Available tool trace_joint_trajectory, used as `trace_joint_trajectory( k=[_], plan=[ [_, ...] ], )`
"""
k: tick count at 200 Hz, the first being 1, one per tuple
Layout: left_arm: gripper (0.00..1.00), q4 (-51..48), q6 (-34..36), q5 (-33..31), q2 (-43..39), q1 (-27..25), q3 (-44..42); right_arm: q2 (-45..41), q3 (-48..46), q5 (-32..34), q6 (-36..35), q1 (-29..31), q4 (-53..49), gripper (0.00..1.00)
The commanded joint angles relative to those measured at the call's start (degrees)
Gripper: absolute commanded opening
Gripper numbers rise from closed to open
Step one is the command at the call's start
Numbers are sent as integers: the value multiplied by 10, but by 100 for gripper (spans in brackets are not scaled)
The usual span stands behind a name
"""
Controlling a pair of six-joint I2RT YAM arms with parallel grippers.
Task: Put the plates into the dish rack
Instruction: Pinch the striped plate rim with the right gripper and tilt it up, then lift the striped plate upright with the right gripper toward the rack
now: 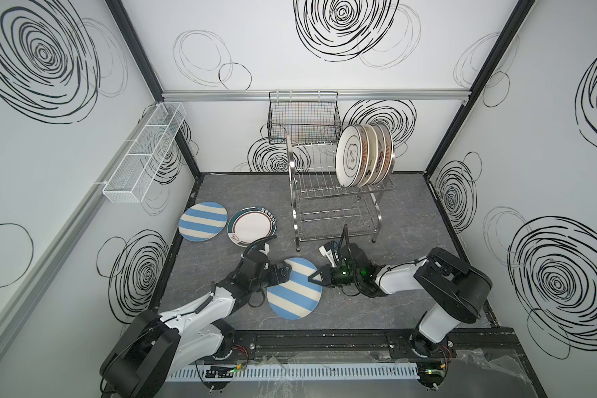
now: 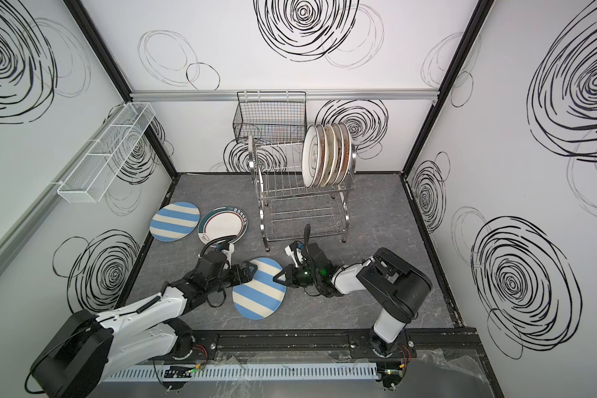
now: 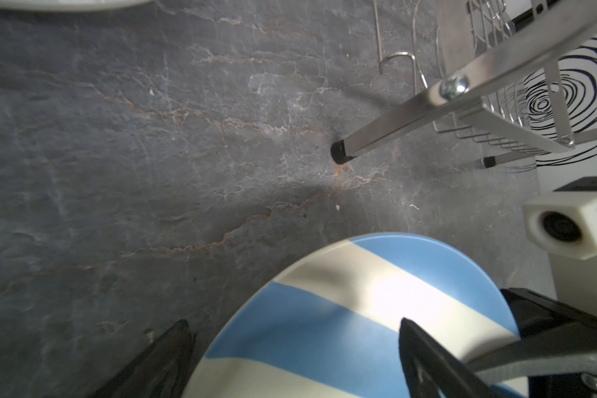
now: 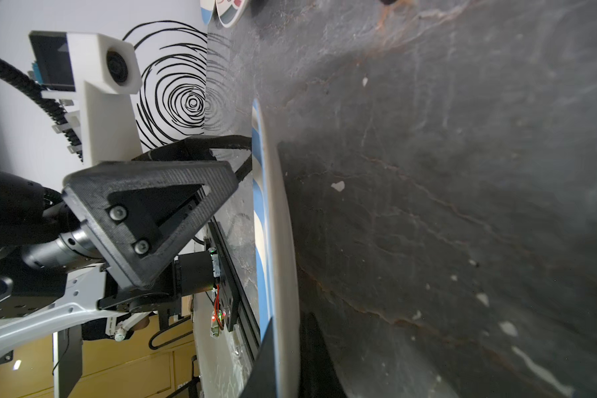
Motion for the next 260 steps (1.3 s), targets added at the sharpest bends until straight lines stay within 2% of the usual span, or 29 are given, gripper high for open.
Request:
trace_joint_trajectory(
  k=[1,17,44,69,88,138,166,210,260],
  plan=[
    [96,6,19,10,5,2,41,-33,7,21,-1,4,-15,5],
    [96,-27,39,21,12,21,71,-60,6,32,-13,4,-41,0],
    [96,-79,70,53,2,79,116,-128,11,64,-46,3,-117,0],
    [96,-132,111,111,8,136,175,-190,47,100,-119,-2,-258,0],
    [96,-185,158,131,21,160,227,-230,77,109,-170,-17,-352,0],
    [96,-232,238,147,29,225,280,-359,129,88,-266,-68,-447,0],
    [96,-248,275,144,43,241,291,-408,195,51,-299,-107,-499,0],
    [96,-252,294,152,59,260,290,-409,340,48,-359,-133,-592,0],
    [96,-255,298,150,49,268,284,-330,551,132,-406,-142,-671,0]
  ],
)
